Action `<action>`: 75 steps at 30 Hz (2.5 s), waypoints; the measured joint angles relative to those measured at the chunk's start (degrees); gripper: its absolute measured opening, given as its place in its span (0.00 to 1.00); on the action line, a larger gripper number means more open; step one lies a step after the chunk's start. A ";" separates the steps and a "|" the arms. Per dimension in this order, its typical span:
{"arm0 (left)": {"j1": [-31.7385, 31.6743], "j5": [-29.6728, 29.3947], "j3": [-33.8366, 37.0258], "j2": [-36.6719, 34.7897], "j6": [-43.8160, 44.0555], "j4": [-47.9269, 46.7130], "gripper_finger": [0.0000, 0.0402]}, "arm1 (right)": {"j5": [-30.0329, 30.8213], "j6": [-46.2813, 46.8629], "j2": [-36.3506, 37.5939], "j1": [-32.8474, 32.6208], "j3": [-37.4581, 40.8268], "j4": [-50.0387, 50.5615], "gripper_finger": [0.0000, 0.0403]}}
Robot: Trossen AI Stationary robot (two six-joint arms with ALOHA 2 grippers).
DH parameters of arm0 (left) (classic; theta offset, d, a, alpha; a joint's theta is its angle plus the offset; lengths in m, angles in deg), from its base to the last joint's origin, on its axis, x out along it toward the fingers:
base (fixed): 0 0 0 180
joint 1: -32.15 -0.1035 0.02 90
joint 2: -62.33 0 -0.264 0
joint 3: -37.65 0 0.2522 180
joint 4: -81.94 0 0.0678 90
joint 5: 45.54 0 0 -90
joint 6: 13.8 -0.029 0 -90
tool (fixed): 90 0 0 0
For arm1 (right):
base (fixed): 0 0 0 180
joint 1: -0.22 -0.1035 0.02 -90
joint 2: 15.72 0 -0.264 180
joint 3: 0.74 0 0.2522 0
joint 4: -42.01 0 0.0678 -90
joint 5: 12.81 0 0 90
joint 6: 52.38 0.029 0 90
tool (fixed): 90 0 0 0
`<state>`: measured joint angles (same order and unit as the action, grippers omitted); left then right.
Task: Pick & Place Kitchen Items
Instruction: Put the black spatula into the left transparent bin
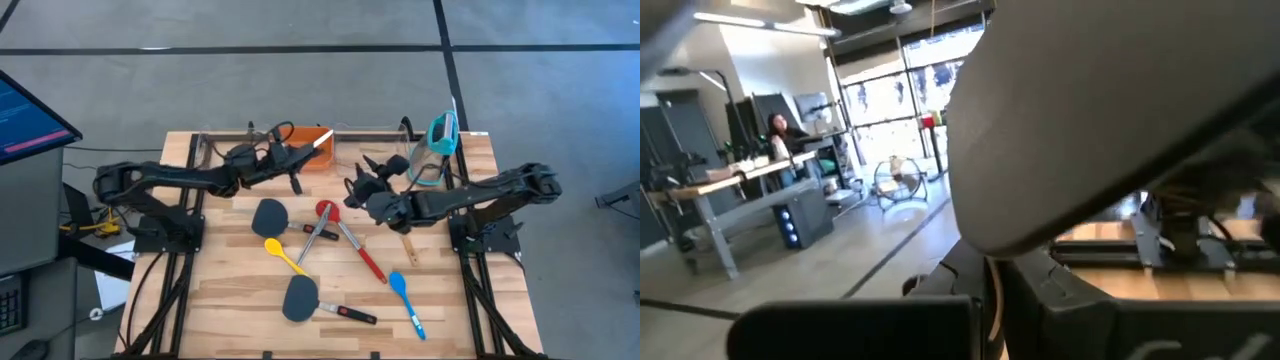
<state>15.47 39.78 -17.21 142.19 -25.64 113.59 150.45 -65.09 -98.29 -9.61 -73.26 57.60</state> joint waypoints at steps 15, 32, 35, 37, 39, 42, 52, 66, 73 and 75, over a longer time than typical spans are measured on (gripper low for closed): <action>-8.97 -5.76 -0.04 -23.07 -1.48 -36.77 0.00 | -22.38 30.66 4.43 0.54 0.45 30.85 0.01; -26.40 3.79 -9.14 -20.51 2.84 -61.48 0.00 | -23.21 32.30 4.41 0.64 7.88 21.91 0.00; -30.14 5.42 -11.60 -17.54 2.79 -65.84 0.00 | -23.79 32.30 4.42 0.64 8.53 20.57 0.00; -32.35 6.86 -13.14 -15.18 2.18 -68.03 0.00 | -23.92 32.30 4.41 0.60 8.88 20.03 0.00; -34.60 9.14 -14.18 -12.79 1.31 -71.22 0.00 | -23.93 32.25 4.41 0.53 9.46 19.25 0.00; -37.15 11.16 -15.73 -8.90 0.51 -74.62 0.00 | -23.96 32.15 4.41 0.57 10.10 18.76 0.00; -43.54 11.17 -17.38 -0.46 -4.45 -85.70 0.00 | -23.96 31.82 4.41 0.57 10.21 18.47 0.00; -49.06 15.77 -17.38 0.61 -5.96 -90.11 0.00 | -23.96 31.63 4.41 0.57 10.21 18.16 0.00; -50.25 17.25 -17.29 1.20 -6.33 -90.15 0.00 | -23.98 30.55 4.41 0.57 10.21 18.23 0.00; -50.25 18.17 -17.27 2.25 -6.38 -90.17 0.00 | -23.99 30.57 4.41 0.57 10.21 18.23 0.00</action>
<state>-34.78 57.95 -34.48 144.44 -32.01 23.42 126.46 -34.52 -93.89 -9.04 -63.06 75.82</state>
